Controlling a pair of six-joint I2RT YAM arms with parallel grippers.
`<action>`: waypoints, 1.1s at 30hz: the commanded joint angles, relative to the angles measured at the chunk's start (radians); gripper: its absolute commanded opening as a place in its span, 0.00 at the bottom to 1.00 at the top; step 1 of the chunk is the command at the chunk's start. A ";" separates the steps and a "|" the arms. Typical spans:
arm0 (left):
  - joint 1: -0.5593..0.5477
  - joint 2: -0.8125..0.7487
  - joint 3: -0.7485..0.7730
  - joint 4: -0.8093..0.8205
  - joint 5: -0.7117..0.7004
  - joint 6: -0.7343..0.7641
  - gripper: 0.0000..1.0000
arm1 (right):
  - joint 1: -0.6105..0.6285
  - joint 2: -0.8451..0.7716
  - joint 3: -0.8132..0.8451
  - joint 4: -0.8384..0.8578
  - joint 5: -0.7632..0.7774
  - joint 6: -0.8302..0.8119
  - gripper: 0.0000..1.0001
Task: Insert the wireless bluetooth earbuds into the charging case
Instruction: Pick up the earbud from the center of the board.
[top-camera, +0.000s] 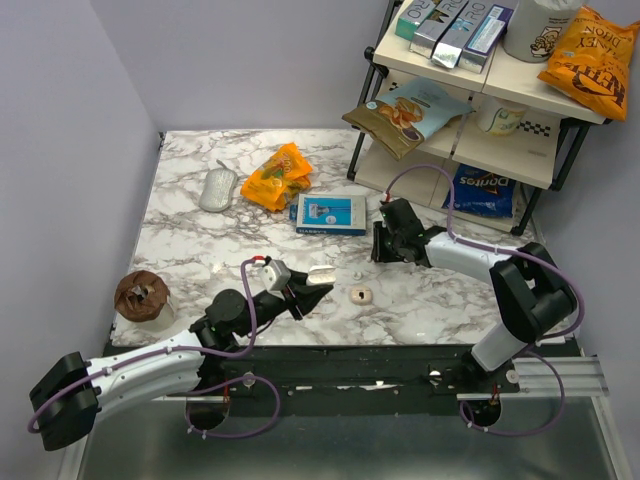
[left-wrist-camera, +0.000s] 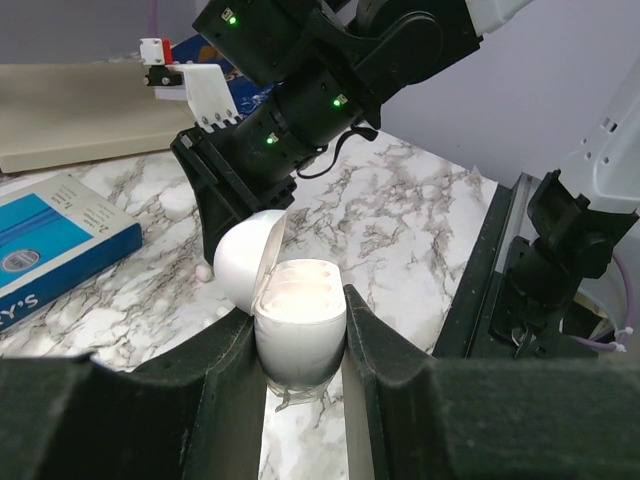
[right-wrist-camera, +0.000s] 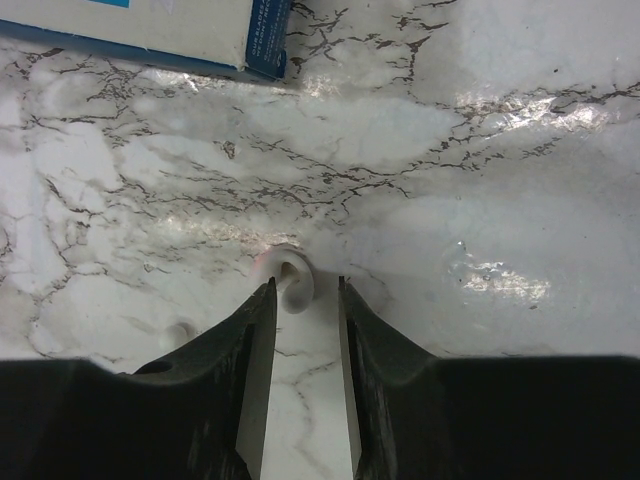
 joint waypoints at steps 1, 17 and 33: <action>-0.007 0.009 -0.012 0.020 -0.011 -0.009 0.00 | -0.005 0.024 -0.012 0.012 0.018 0.000 0.38; -0.010 0.032 -0.015 0.040 -0.003 -0.020 0.00 | -0.005 0.033 -0.038 0.033 -0.034 0.005 0.37; -0.013 0.050 -0.017 0.059 0.000 -0.030 0.00 | -0.005 0.025 -0.075 0.065 -0.059 0.017 0.15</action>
